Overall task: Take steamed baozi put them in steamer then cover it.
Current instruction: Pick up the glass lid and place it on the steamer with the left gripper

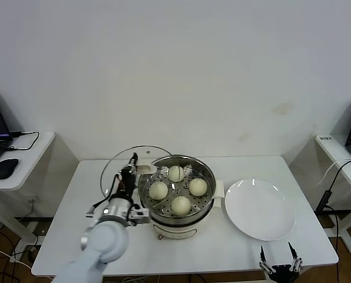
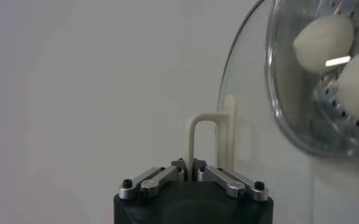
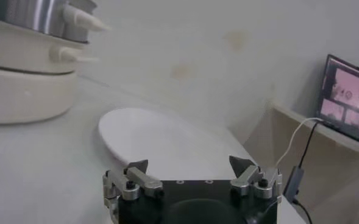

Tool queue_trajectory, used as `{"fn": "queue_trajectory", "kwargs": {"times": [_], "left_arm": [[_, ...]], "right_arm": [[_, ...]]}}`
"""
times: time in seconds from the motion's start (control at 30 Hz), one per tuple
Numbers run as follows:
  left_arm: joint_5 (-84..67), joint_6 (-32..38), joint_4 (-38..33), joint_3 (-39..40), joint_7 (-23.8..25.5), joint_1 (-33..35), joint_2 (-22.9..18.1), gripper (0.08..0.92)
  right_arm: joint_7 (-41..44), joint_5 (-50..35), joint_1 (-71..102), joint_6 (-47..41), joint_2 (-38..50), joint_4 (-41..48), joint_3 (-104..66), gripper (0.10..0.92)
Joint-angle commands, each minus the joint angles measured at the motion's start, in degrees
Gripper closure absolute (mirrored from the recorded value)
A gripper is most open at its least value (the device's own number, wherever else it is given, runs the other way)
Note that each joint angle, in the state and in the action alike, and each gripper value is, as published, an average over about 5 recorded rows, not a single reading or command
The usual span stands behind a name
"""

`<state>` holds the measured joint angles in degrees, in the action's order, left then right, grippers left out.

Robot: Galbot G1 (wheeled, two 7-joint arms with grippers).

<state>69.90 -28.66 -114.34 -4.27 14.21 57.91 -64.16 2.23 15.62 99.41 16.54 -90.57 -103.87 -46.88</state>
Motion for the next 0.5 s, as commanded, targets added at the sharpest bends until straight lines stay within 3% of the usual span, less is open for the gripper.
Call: {"fn": "queue_trajectory", "kwargs": {"times": [0.03,0.5], "left_arm": [[10.52,-2.48,2.57,5.87,4.51,-2.86,-10.62,0.855],[13.97,-1.74,6.01,8.91,4.54,-3.6,-15.24,0.855]], "right_arm": [[-1.17,3.15,-0.25,-0.1,-0.05,0.4,0.26,0.203],[-1.08,3.18,-0.1,0.3,-0.07,1.57,0.45,0.203]]}}
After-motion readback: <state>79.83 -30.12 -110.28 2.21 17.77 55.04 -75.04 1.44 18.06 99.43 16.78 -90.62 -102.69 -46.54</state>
